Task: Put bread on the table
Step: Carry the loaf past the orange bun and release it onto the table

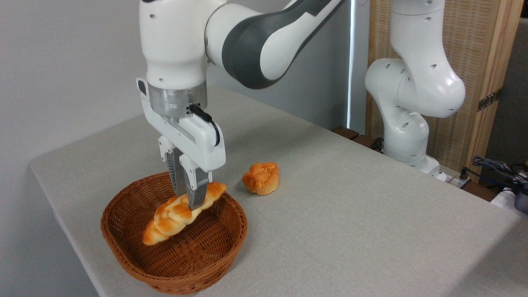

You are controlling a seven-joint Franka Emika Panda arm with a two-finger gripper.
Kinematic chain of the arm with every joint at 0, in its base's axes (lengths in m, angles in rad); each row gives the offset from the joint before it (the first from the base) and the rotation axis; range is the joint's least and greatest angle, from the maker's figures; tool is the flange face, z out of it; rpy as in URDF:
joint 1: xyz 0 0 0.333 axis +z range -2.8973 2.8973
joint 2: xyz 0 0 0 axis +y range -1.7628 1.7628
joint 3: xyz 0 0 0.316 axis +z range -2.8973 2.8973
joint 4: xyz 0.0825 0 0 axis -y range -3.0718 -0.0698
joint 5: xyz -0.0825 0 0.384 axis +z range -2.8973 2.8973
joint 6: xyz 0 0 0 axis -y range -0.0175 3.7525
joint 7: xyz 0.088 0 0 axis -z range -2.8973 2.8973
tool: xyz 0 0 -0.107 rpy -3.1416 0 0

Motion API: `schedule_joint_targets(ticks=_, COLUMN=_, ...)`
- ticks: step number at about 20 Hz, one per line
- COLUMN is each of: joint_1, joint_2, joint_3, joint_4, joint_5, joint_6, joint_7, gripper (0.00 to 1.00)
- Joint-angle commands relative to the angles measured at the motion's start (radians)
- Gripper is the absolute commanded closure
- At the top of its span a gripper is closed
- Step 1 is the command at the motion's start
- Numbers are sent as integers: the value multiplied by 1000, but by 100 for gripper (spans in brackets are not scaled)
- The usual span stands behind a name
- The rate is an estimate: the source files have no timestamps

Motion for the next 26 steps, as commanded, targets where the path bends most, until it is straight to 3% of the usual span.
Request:
schedule_joint_targets(ticks=1, joint_1=-1, joint_2=-44, joint_3=3, joint_4=13, joint_5=-25, joint_6=-59, joint_7=6, gripper=61)
schedule_joint_targets(ticks=5, joint_1=-1, joint_2=-102, joint_3=4, joint_4=7, joint_5=-23, joint_6=-126, joint_7=17, gripper=61)
schedule_joint_targets(ticks=8, joint_1=-1, joint_2=-171, joint_3=7, joint_4=-19, joint_5=-15, joint_6=-249, joint_7=40, gripper=60)
schedule_joint_targets(ticks=13, joint_1=-3, joint_2=-341, joint_3=20, joint_4=-179, joint_5=-8, joint_6=-298, joint_7=141, gripper=58)
schedule_joint_targets(ticks=16, joint_1=-1, joint_2=-409, joint_3=38, joint_4=-304, joint_5=86, joint_6=-313, joint_7=179, gripper=56)
schedule_joint_targets(ticks=20, joint_1=-1, joint_2=-403, joint_3=62, joint_4=-353, joint_5=161, joint_6=-307, joint_7=214, gripper=55)
schedule_joint_targets(ticks=21, joint_1=-1, joint_2=-400, joint_3=66, joint_4=-365, joint_5=166, joint_6=-300, joint_7=225, gripper=51)
schedule_joint_targets(ticks=23, joint_1=-3, joint_2=-386, joint_3=66, joint_4=-385, joint_5=179, joint_6=-278, joint_7=228, gripper=26)
schedule_joint_targets(ticks=26, joint_1=-9, joint_2=-367, joint_3=66, joint_4=-390, joint_5=190, joint_6=-271, joint_7=228, gripper=13)
